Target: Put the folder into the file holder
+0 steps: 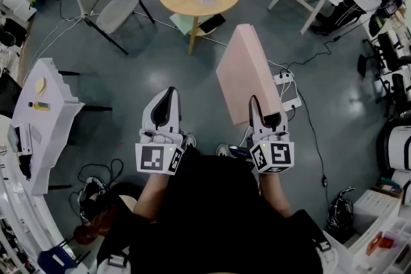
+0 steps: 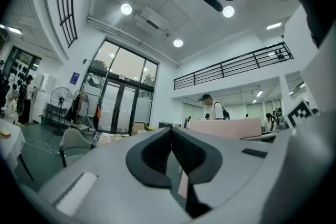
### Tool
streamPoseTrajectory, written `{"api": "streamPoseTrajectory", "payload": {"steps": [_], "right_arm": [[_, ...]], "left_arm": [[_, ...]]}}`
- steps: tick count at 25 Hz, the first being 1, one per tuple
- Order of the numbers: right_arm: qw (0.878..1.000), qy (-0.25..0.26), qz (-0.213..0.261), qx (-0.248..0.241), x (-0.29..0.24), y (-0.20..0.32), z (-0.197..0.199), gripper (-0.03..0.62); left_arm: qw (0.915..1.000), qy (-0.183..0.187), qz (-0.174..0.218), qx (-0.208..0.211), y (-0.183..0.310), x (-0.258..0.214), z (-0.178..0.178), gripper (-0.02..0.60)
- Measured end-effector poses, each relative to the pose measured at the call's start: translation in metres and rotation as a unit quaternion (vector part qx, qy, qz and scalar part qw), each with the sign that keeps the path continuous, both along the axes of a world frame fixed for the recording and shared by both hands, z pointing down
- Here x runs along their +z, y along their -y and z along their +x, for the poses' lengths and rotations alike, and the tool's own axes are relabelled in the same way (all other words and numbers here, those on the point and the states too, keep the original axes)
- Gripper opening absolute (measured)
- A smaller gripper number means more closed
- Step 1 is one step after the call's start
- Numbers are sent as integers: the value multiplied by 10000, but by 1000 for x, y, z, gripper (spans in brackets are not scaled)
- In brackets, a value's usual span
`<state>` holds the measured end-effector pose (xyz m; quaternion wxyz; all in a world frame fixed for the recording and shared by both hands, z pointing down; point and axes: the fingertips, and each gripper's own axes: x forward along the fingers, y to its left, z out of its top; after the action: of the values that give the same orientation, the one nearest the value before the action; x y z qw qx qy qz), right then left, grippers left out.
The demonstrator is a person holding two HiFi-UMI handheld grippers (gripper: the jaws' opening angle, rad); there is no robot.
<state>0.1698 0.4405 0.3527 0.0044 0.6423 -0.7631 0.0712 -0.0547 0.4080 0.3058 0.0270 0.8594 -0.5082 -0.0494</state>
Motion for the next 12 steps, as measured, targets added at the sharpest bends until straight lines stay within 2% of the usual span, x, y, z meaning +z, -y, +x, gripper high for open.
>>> {"api": "streamPoseTrajectory", "payload": {"steps": [12], "right_arm": [[10000,14,-59,2,5,4,-11,138]], "left_arm": [[9999,-24,-96,122,3,7,-2,6]]}}
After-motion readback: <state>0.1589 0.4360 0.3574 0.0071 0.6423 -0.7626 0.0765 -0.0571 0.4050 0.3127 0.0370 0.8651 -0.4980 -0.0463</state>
